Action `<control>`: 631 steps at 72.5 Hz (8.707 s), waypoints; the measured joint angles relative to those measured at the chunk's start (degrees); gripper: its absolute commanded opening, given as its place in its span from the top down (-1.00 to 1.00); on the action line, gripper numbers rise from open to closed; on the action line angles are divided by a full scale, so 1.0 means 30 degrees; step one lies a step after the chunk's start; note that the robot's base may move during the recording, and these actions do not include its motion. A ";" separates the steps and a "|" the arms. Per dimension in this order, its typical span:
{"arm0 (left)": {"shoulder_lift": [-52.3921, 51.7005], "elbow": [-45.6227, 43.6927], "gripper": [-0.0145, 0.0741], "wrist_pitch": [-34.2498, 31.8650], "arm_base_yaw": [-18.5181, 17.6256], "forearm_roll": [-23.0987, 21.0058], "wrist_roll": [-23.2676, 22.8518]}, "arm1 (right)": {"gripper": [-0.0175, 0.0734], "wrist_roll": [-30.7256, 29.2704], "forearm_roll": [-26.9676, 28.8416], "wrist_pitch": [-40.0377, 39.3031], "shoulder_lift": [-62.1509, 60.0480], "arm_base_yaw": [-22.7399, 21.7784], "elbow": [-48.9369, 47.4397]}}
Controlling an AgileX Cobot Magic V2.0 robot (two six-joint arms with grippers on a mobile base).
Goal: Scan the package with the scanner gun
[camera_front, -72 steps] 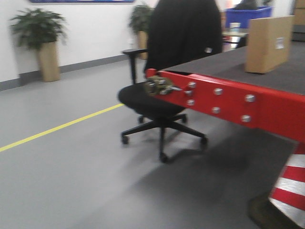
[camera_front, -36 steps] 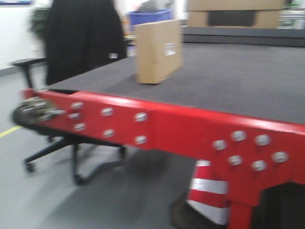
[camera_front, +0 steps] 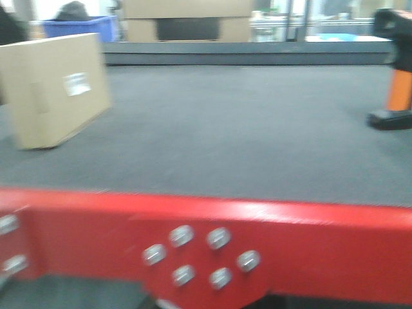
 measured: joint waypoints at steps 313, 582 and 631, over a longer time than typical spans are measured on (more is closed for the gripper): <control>2.6641 -2.5666 0.06 1.9595 0.5647 -0.5411 0.5808 | 0.99 0.0000 0.0000 0.0000 0.0000 0.0000 0.0000; 3.3104 -2.7981 0.92 1.5373 -0.6976 -0.9130 -0.4535 | 0.98 0.0000 0.1313 -0.1340 0.8910 0.0000 -0.9133; 3.3104 -2.7981 0.92 1.5373 -0.6976 -0.8485 -0.4535 | 0.98 0.0000 0.1934 -0.4126 1.7610 0.0000 -0.9458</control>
